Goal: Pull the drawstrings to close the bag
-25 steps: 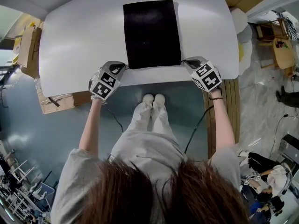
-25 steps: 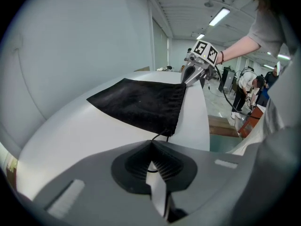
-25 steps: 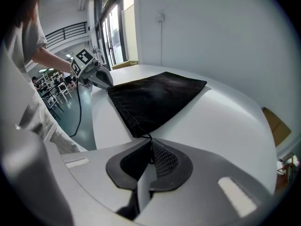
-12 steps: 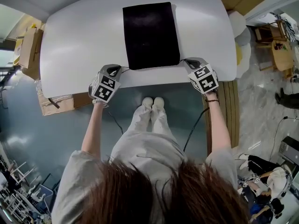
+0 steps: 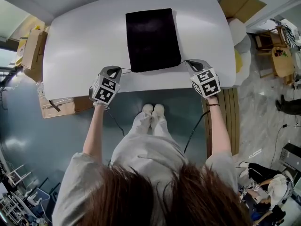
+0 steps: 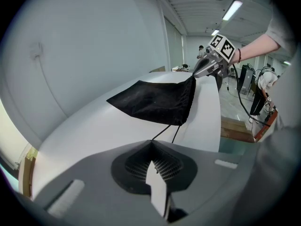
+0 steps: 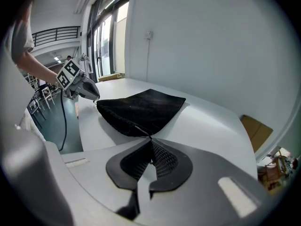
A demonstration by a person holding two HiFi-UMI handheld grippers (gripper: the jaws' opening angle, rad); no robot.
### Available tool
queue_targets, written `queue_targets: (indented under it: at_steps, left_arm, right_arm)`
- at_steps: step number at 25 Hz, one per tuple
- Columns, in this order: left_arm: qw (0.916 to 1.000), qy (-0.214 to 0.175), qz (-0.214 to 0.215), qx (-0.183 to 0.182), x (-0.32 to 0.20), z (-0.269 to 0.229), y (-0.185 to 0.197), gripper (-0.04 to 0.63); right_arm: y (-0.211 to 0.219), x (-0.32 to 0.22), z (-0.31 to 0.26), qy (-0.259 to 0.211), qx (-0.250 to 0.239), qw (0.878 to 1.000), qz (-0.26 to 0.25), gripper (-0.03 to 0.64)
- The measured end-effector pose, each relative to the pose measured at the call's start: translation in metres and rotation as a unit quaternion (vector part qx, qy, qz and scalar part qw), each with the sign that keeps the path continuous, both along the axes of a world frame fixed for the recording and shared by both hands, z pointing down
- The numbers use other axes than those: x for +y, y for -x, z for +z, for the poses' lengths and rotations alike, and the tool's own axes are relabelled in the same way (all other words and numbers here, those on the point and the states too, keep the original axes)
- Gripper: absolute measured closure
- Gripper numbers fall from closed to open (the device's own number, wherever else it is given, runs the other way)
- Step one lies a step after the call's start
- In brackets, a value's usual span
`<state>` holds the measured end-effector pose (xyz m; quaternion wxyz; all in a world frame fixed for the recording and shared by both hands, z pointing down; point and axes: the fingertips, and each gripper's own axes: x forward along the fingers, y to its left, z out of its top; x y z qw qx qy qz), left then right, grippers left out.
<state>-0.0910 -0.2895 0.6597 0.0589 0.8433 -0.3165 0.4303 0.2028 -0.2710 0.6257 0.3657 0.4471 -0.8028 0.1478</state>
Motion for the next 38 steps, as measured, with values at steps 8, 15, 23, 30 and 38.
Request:
queue_targets:
  at_steps: [8,15,23,30,38]
  left_arm:
    - [0.9994,-0.032,-0.015,0.0,-0.012,-0.024,0.008,0.595]
    - [0.9968,-0.076,-0.024,-0.01,-0.026,-0.053,0.014,0.595]
    - [0.9903,-0.136,-0.029,-0.004,-0.048,-0.099,0.011,0.595]
    - [0.9854,-0.166,-0.036,0.007,-0.061,-0.127,0.011,0.595]
    - [0.9783,-0.202,-0.042,0.016,-0.078,-0.161,0.012,0.595]
  right_arm:
    - [-0.001,-0.013,-0.028,-0.044,0.006,0.999,-0.001,0.603]
    - [-0.003,-0.025,-0.057,-0.087,0.013,0.996,-0.003,0.603]
    - [-0.003,-0.04,-0.097,-0.139,0.018,0.99,-0.005,0.601]
    - [-0.002,-0.053,-0.127,-0.172,0.022,0.985,-0.008,0.602]
    - [0.0,-0.069,-0.161,-0.209,0.024,0.978,-0.008,0.602]
